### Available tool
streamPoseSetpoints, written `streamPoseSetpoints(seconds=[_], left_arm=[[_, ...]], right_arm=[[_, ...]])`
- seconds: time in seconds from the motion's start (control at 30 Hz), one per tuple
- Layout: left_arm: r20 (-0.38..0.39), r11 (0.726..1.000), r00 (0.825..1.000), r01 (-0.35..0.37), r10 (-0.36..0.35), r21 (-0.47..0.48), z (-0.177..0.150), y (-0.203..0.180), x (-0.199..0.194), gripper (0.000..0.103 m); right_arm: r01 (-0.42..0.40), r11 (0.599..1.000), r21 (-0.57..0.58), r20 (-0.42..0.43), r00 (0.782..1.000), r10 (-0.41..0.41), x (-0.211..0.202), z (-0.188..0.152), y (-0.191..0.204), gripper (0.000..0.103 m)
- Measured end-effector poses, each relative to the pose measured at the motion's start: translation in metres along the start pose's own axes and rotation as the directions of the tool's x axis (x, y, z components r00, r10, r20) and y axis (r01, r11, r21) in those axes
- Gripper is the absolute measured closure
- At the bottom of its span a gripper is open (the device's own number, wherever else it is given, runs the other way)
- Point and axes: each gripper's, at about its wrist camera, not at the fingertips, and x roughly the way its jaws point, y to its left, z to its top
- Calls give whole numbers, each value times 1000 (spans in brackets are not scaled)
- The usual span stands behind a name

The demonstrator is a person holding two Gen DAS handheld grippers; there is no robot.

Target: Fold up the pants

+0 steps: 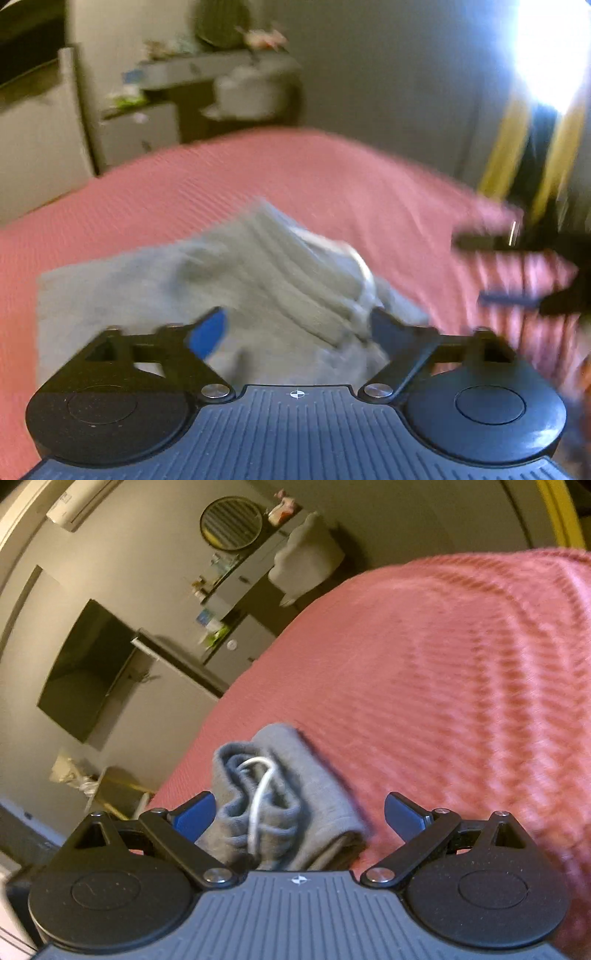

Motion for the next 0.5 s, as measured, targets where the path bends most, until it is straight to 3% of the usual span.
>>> streamPoseSetpoints(seconds=[0.1,0.17,0.23,0.27,0.3,0.37,0.4,0.43,0.47,0.5], left_arm=[[57,991,996,-54,61,-121,-2,49,-40,4],[57,966,990,-116,133,-233,-14,88,-61,3],[18,903,977,-189,212,-386,-30,129,-70,3],[-14,853,972,-212,234,-478,-43,149,-75,3],[-51,773,969,-223,240,-593,-54,174,-75,3],[-73,565,983,-158,170,-810,-81,215,-76,3],[-58,480,989,-117,135,-869,-89,228,-77,3],[-52,418,992,-97,117,-903,-97,238,-75,3],[-61,389,992,-101,115,-916,-99,243,-73,3],[-74,388,990,-115,120,-914,-101,244,-72,3]], right_arm=[[-72,996,55,-69,995,76,16,-4,3,5],[-102,988,116,-120,986,116,27,-11,2,5],[-107,983,150,-157,979,131,35,-19,3,5],[-105,985,140,-165,978,127,39,-23,7,5],[-94,989,117,-167,980,113,42,-26,12,5],[-77,995,69,-153,984,87,47,-31,24,5],[-77,996,51,-141,986,84,49,-31,29,5],[-72,997,35,-127,989,76,52,-31,34,5],[-56,998,16,-117,991,58,55,-32,39,5],[-39,999,-4,-112,993,38,59,-32,44,5]])
